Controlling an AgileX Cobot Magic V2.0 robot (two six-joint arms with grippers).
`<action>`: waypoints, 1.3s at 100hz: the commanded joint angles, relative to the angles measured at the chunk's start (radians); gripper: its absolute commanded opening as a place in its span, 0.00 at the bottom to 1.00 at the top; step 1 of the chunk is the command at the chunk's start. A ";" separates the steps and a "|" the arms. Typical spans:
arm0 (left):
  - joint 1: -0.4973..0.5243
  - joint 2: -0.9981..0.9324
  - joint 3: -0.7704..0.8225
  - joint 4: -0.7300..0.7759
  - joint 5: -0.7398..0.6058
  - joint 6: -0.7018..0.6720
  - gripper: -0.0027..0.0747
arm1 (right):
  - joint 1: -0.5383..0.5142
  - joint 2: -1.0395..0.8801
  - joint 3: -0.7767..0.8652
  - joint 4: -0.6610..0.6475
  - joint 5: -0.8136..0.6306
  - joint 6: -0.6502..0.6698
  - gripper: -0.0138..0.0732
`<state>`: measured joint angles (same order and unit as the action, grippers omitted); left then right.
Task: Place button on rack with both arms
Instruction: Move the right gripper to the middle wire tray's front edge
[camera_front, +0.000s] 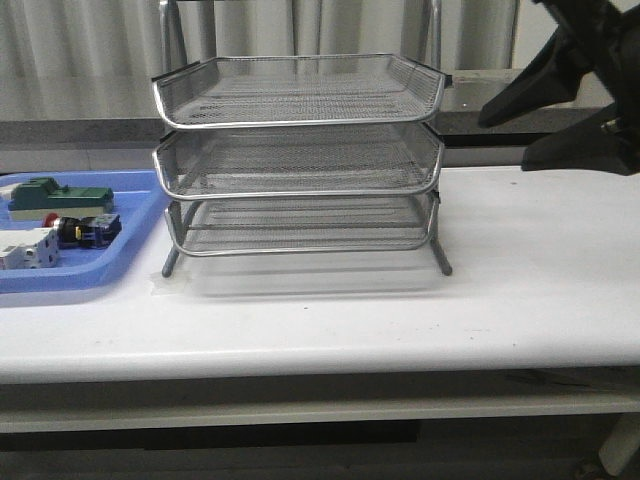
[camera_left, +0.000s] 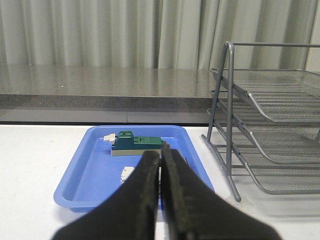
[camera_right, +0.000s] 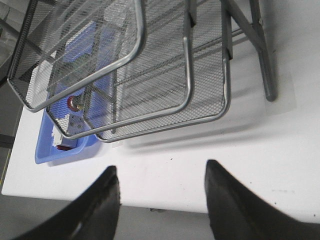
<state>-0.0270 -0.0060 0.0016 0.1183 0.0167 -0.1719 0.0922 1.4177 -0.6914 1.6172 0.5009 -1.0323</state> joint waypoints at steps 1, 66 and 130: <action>-0.007 -0.033 0.045 0.002 -0.076 -0.011 0.04 | -0.004 0.047 -0.071 0.060 0.068 -0.040 0.62; -0.007 -0.033 0.045 0.002 -0.076 -0.011 0.04 | -0.001 0.346 -0.320 0.062 0.142 -0.040 0.62; -0.007 -0.033 0.045 0.002 -0.076 -0.011 0.04 | 0.055 0.436 -0.406 0.095 0.137 -0.040 0.40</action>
<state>-0.0270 -0.0060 0.0016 0.1183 0.0171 -0.1719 0.1472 1.8987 -1.0676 1.6719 0.6003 -1.0600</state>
